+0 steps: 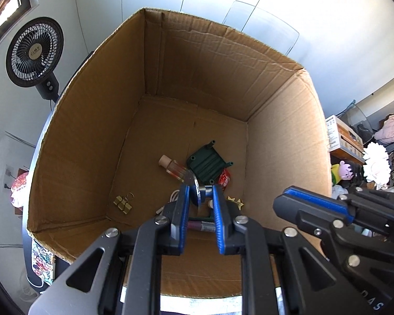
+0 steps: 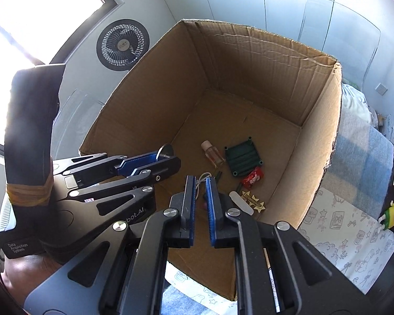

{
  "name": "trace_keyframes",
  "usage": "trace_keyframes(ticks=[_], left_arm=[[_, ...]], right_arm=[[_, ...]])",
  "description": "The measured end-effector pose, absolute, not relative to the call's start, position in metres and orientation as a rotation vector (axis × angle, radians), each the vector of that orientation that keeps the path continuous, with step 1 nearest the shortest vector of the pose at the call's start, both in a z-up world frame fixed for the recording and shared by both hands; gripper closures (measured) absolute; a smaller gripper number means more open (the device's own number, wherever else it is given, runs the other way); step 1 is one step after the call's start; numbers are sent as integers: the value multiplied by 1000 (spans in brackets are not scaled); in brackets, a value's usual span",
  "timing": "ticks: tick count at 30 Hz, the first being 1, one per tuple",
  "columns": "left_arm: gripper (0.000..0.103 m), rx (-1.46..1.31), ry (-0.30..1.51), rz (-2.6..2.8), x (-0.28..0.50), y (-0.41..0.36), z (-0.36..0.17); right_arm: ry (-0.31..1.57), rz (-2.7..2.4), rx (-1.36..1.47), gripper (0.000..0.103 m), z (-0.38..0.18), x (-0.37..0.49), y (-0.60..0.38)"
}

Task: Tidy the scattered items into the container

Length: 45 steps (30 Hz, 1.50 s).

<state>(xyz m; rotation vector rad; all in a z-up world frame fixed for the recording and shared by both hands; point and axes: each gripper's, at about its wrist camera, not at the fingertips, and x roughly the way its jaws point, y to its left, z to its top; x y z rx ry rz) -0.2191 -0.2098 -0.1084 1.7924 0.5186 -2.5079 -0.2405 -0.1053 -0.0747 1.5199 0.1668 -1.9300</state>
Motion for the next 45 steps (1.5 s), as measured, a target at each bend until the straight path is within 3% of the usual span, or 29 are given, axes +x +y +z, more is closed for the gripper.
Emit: trace_keyframes(ticks=[2,4,6,9,11,15,16,18,22,26,35,45], left_arm=[[85,1796,523,-2498,-219,-211,-109],[75,1798,514,-2491,-219,-212,-109],[42,1775,489,-2489,-217,-213,-106],[16,1748,479,-2480,-215,-216,-103],[10,1745,470,-2480,-214,-217,-101],[9,1727,423,-2494,-214,-214,-93],[9,1720,412,-2495,-214,-213,-91],[0,1696,398,-2493,-212,-214,-86],[0,1652,411,-2492,-207,-218,-74],[0,1628,373,-2500,-203,-211,-62],[0,1615,312,-2589,-190,-169,-27],[0,1671,239,-2726,-160,-71,2]], right_arm=[[169,-1930,1522,93,-75,-240,-106],[171,-1932,1522,93,-76,-239,-106],[171,-1936,1520,94,-75,-239,-105],[163,-1944,1514,94,-72,-239,-101],[165,-1952,1508,94,-68,-238,-97],[165,-1975,1496,87,-60,-237,-90],[168,-1986,1492,74,-58,-237,-88],[174,-2011,1482,64,-52,-236,-84],[145,-2064,1463,28,-39,-235,-66],[82,-2092,1431,1,-24,-229,-46],[-1,-2215,1414,0,3,-209,5],[-6,-2419,1445,0,29,-166,109]])
